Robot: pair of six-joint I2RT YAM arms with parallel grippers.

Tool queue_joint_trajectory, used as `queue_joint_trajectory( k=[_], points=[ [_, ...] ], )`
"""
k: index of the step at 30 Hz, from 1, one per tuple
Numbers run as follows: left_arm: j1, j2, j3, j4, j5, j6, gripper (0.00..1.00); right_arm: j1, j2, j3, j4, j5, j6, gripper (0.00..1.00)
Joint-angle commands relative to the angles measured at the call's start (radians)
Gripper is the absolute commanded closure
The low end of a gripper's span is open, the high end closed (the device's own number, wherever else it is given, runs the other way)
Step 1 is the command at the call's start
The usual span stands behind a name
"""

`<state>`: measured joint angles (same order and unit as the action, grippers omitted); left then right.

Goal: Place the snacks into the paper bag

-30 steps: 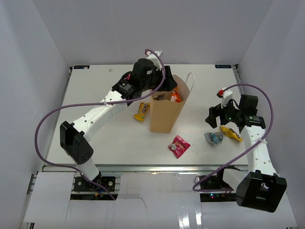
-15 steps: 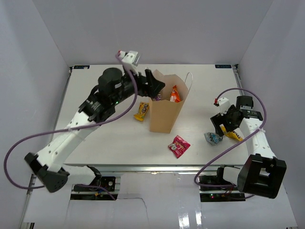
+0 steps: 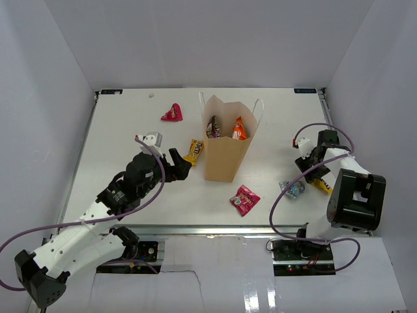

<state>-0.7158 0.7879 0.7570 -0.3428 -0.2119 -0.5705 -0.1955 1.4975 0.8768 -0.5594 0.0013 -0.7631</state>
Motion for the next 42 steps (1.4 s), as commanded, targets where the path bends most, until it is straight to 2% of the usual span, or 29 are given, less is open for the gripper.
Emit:
queue_joint_trajectory(
  k=[1,4,5,8,9,11,14,15,18,21,22,24,26,27,29,30,33,38,42],
  points=[
    [0.001,-0.036,-0.044,0.010,-0.037,-0.081,0.02,-0.008,0.016,-0.007,0.042,0.029,-0.008,0.47],
    [0.001,-0.035,-0.067,0.017,-0.037,-0.103,0.02,-0.016,0.004,-0.021,0.038,0.014,-0.016,0.62],
    [0.001,-0.030,-0.071,0.021,-0.035,-0.109,0.02,-0.021,-0.002,-0.025,0.036,0.009,-0.018,0.71],
    [0.001,-0.018,-0.088,0.034,-0.027,-0.120,0.02,-0.033,-0.037,-0.016,0.018,-0.046,-0.024,0.84],
    [0.001,-0.004,-0.093,0.040,-0.023,-0.121,0.02,-0.036,-0.049,0.005,0.009,-0.066,-0.024,0.92],
    [0.001,0.011,-0.097,0.051,-0.018,-0.124,0.02,-0.039,-0.098,0.042,-0.046,-0.164,-0.021,0.92],
    [0.001,0.048,-0.099,0.062,-0.015,-0.131,0.02,-0.039,-0.166,0.158,-0.147,-0.390,-0.021,0.92],
    [0.001,0.057,-0.099,0.065,-0.017,-0.135,0.02,-0.039,-0.181,0.192,-0.169,-0.528,-0.022,0.92],
    [0.001,0.102,-0.090,0.071,-0.015,-0.138,0.02,-0.030,-0.258,0.330,-0.200,-0.775,0.002,0.92],
    [0.004,0.145,-0.076,0.073,-0.007,-0.138,0.02,-0.010,-0.293,0.480,-0.114,-0.942,0.118,0.92],
    [0.006,0.161,-0.070,0.073,-0.007,-0.135,0.02,-0.005,-0.302,0.535,0.012,-0.969,0.243,0.92],
    [0.007,0.175,-0.061,0.076,-0.003,-0.134,0.02,0.017,-0.322,0.577,0.160,-1.024,0.373,0.92],
    [0.007,0.192,-0.056,0.076,-0.001,-0.132,0.02,0.048,-0.330,0.612,0.327,-1.031,0.514,0.92],
    [0.009,0.198,-0.051,0.076,0.000,-0.132,0.02,0.092,-0.324,0.625,0.474,-1.025,0.644,0.92],
    [0.007,0.212,-0.045,0.074,0.003,-0.131,0.02,0.155,-0.304,0.689,0.545,-1.000,0.720,0.92],
    [0.009,0.217,-0.041,0.070,0.003,-0.129,0.02,0.239,-0.274,0.711,0.581,-0.968,0.755,0.92],
    [0.007,0.223,-0.038,0.058,0.000,-0.132,0.02,0.365,-0.196,0.771,0.584,-0.933,0.815,0.92],
    [0.009,0.209,-0.045,0.019,-0.012,-0.143,0.02,0.536,-0.093,0.792,0.478,-0.804,0.725,0.92],
    [0.009,0.192,-0.053,-0.004,-0.024,-0.131,0.02,0.580,-0.049,0.739,0.452,-0.733,0.682,0.90]
  ],
)
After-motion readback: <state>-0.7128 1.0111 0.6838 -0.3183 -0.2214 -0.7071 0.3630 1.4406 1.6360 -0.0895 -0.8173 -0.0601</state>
